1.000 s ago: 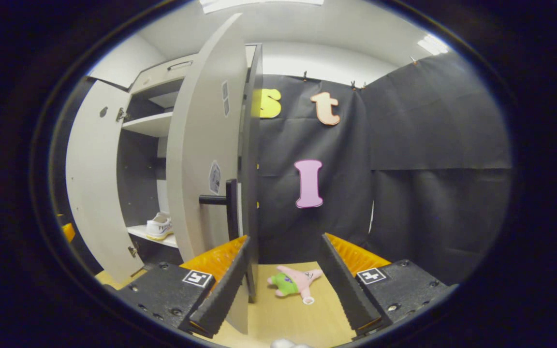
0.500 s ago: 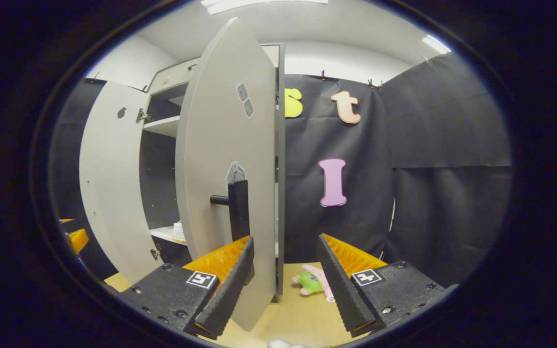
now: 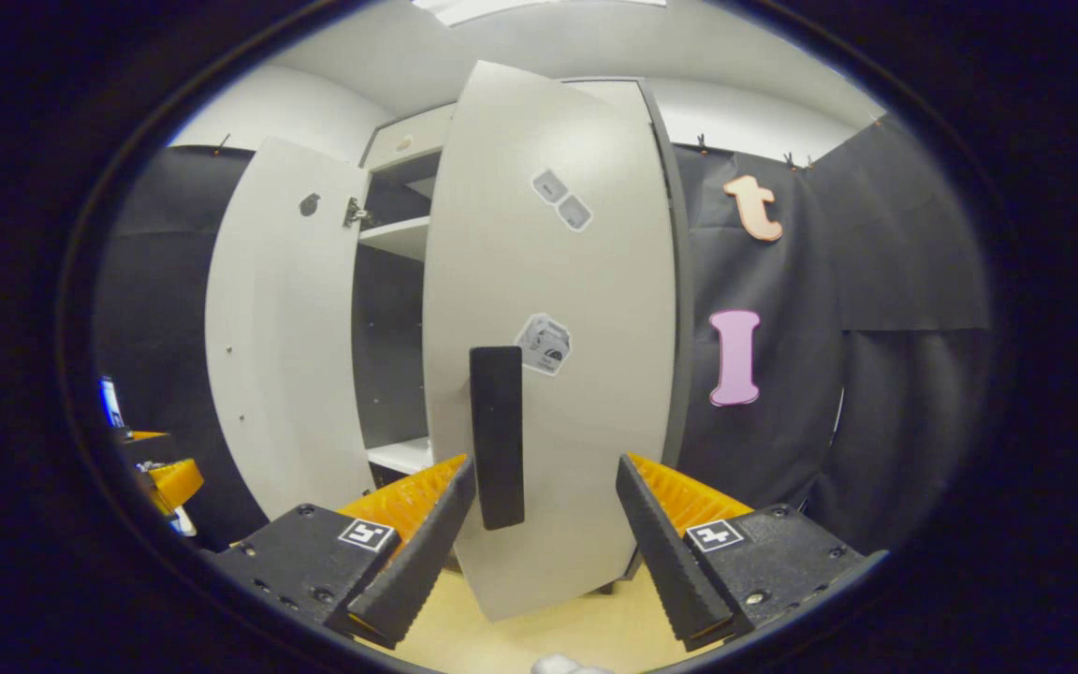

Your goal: Grab one shoe with the right hand and put it into the shoe cabinet, grab the other shoe with the left hand and put it into the shoe cabinet; then close the right door with the right hand and the left door with the left hand.

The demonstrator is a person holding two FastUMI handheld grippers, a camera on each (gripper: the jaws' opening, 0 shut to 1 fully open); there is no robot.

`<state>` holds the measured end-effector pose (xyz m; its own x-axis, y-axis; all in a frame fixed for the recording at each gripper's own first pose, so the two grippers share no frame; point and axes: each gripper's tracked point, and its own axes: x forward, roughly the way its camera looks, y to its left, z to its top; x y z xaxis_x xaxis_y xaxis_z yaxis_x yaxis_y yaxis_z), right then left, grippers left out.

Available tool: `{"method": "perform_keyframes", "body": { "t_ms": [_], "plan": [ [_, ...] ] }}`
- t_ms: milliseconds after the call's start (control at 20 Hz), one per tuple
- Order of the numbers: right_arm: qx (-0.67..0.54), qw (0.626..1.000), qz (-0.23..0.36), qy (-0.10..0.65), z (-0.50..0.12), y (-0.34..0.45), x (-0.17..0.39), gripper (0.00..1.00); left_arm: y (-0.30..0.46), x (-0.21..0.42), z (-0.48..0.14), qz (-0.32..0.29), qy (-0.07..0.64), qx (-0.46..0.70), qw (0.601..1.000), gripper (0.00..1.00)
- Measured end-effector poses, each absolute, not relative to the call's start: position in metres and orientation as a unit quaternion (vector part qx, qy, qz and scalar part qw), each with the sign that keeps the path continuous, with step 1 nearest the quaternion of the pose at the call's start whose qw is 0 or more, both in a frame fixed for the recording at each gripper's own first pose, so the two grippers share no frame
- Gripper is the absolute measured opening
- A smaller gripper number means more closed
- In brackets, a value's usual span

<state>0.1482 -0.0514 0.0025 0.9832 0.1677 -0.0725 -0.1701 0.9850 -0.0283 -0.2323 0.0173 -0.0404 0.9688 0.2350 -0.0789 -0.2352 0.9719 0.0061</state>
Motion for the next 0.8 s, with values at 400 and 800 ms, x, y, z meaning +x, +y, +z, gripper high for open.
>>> {"method": "perform_keyframes", "body": {
  "t_ms": [400,800],
  "plan": [
    [-0.021,0.993,0.099,0.055,-0.010,-0.020,0.117,0.99,0.041,-0.241,-0.041,0.119,0.037,-0.006,0.992,0.96],
    [-0.030,0.991,0.084,0.100,-0.045,-0.006,0.077,0.99,0.125,-0.217,-0.024,0.155,0.006,0.014,0.988,0.96]
  ]
}}
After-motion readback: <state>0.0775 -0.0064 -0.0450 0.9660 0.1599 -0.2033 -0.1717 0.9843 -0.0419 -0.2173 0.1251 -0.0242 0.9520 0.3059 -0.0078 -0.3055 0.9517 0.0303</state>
